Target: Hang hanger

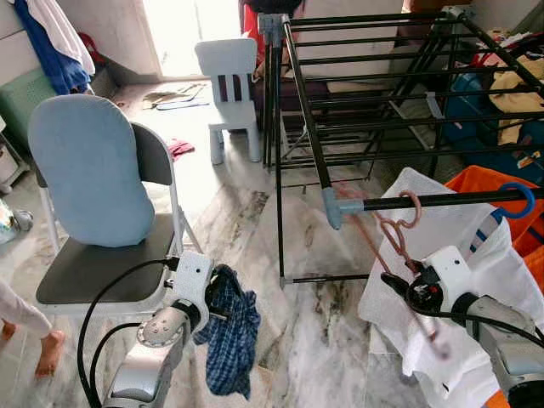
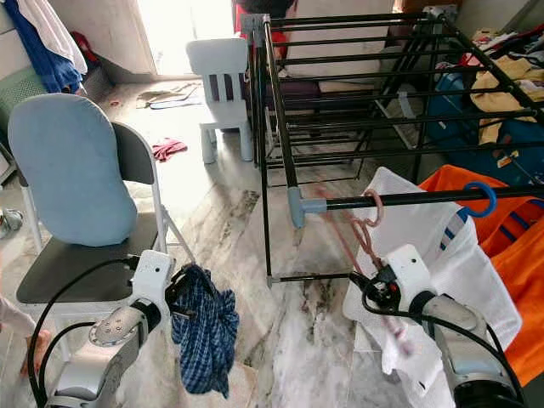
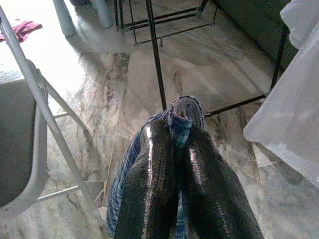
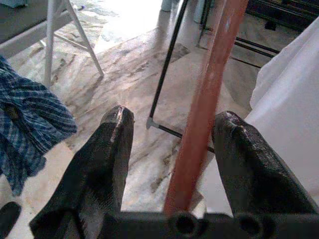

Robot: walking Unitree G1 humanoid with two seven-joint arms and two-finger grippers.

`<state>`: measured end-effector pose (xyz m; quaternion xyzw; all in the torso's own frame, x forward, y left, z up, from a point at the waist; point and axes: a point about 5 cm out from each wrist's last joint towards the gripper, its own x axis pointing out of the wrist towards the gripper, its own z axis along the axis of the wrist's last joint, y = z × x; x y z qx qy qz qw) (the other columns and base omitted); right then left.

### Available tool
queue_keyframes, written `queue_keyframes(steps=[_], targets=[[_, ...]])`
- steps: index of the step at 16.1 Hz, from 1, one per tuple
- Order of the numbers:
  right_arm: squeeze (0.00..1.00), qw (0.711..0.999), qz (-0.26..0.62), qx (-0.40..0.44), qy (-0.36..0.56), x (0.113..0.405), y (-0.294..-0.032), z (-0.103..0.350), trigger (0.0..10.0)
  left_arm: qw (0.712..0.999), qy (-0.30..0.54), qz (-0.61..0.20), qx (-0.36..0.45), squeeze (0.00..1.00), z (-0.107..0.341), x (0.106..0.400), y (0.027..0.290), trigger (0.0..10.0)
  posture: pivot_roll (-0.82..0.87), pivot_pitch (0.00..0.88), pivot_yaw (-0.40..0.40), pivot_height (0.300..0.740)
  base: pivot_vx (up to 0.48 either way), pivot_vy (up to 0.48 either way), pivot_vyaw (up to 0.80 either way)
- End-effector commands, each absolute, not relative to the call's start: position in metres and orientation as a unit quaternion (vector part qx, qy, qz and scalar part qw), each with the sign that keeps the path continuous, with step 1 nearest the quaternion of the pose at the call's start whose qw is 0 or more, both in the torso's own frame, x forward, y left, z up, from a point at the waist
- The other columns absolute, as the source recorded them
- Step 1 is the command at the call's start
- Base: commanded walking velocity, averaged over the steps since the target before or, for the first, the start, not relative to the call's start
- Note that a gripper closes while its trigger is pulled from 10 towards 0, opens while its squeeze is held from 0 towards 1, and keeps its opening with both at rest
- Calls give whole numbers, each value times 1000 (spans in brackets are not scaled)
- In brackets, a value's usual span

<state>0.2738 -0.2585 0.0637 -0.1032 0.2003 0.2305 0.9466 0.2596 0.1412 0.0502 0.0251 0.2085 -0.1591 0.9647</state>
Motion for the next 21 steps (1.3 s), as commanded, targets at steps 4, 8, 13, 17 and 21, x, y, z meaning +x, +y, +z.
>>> queue_keyframes(steps=[4,8,13,17,21], targets=[[0,947,231,-106,197,276,-257,65,0,964,206,-163,34,0,53,260,142,10000,-134,0,33,740,0,0,0],[0,945,231,-107,205,274,-256,61,902,963,209,-164,37,0,53,260,142,10000,-135,0,33,740,0,0,0],[0,945,221,-117,212,273,-260,60,10000,962,213,-165,37,0,52,260,141,10000,-138,0,35,740,0,0,0],[0,943,224,-121,216,271,-260,58,7843,962,215,-167,38,0,51,259,140,10000,-139,0,34,740,0,0,0],[0,941,229,-121,219,270,-259,56,0,961,217,-165,37,0,51,259,140,10000,-137,0,30,740,0,0,0]])
